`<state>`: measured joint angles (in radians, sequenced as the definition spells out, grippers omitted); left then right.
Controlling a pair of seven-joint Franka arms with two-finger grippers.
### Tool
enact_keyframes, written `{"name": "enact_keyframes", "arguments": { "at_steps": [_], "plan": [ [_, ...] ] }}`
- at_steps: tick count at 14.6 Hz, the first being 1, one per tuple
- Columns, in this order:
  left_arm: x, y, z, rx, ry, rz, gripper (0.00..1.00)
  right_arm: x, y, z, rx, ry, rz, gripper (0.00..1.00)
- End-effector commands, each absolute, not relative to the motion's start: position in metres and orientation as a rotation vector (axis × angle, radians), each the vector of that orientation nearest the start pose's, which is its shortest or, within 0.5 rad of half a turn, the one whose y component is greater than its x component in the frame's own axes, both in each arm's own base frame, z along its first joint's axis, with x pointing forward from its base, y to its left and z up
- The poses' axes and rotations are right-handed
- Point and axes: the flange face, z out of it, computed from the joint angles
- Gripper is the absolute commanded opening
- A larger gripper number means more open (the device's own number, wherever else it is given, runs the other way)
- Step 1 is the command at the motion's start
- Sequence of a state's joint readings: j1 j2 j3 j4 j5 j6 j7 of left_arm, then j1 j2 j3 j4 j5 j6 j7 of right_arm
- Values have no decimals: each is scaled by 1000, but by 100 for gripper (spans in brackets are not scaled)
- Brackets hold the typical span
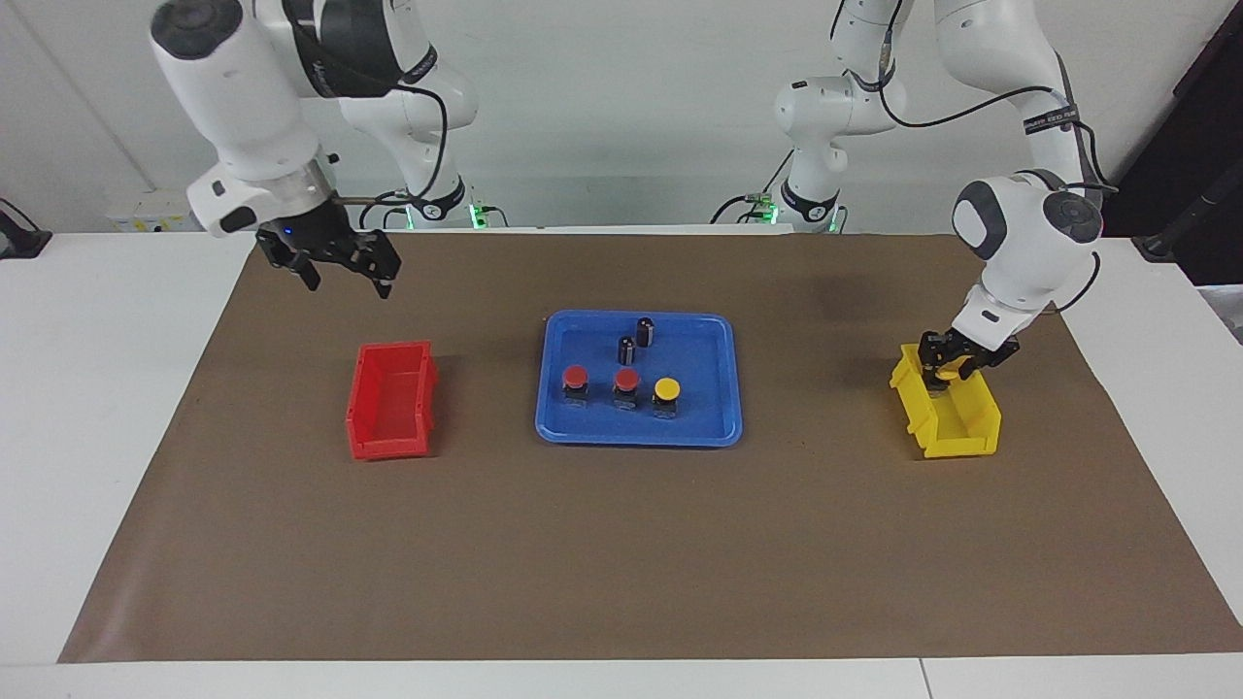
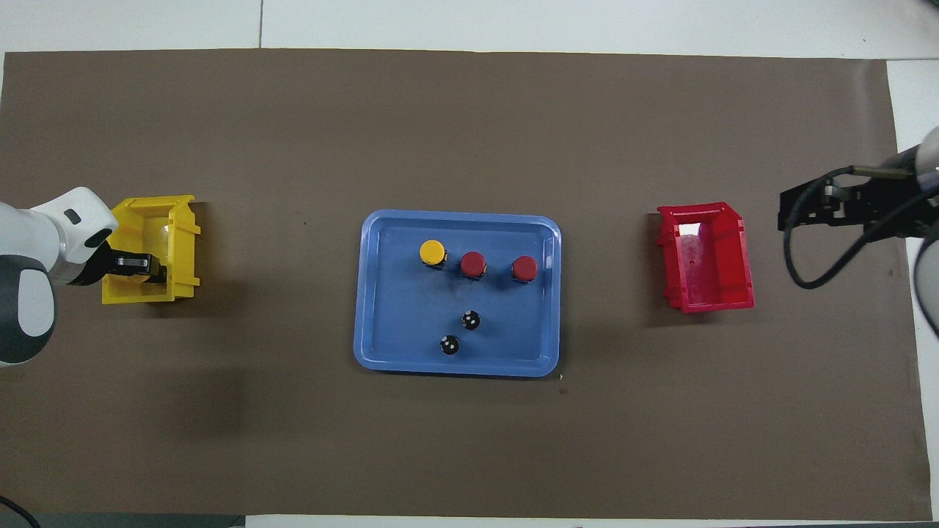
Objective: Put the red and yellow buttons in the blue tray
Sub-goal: 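Carry the yellow button over the tray with the left gripper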
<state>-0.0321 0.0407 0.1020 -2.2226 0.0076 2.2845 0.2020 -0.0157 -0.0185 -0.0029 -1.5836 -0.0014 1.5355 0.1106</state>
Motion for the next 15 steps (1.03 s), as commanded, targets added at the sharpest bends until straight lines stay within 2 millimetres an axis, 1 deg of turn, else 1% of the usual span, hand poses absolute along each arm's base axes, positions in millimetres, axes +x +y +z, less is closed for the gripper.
{"name": "enact_keyframes", "arguments": {
  "at_steps": [1, 2, 3, 4, 5, 6, 7, 8, 9, 10, 11, 12, 13, 14, 15],
  "plan": [
    [545, 36, 385, -3101, 190, -119, 1, 552, -40, 615, -3142, 116, 87, 100],
    [555, 34, 399, -3094, 173, -111, 1, 544, -40, 608, -3140, 111, 111, 100],
    [568, 26, 429, -3060, 219, -113, 1, 542, -40, 607, -3141, 116, 116, 100],
    [576, 14, 457, -2991, 294, -93, 1, 541, -39, 606, -3141, 118, 118, 100],
    [583, 9, 485, -2937, 328, -74, 1, 540, -39, 606, -3140, 121, 128, 100],
    [584, -1, 508, -2909, 349, -52, 1, 538, -40, 604, -3140, 120, 133, 100],
    [581, -17, 525, -2909, 347, -35, 1, 537, -45, 602, -3138, 125, 140, 100],
    [577, -40, 532, -2916, 294, -21, 1, 537, -51, 602, -3137, 142, 140, 100],
    [572, -73, 529, -2927, 231, -29, 1, 539, -52, 604, -3139, 142, 119, 100],
    [562, -108, 528, -2938, 174, -50, 1, 539, -52, 604, -3139, 133, 118, 100],
    [553, -138, 523, -2962, 137, -45, 1, 540, -51, 605, -3141, 130, 114, 100],
    [545, -166, 522, -3008, 106, -39, 1, 542, -48, 607, -3153, 119, 108, 100],
    [539, -192, 517, -3039, 99, -34, 1, 543, -47, 609, -3166, 112, 102, 100],
    [535, -216, 509, -3069, 110, -44, 1, 543, -46, 609, -3166, 105, 99, 100],
    [534, -251, 482, -3080, 132, -37, 1, 543, -44, 609, -3164, 97, 99, 100]
  ]
}}
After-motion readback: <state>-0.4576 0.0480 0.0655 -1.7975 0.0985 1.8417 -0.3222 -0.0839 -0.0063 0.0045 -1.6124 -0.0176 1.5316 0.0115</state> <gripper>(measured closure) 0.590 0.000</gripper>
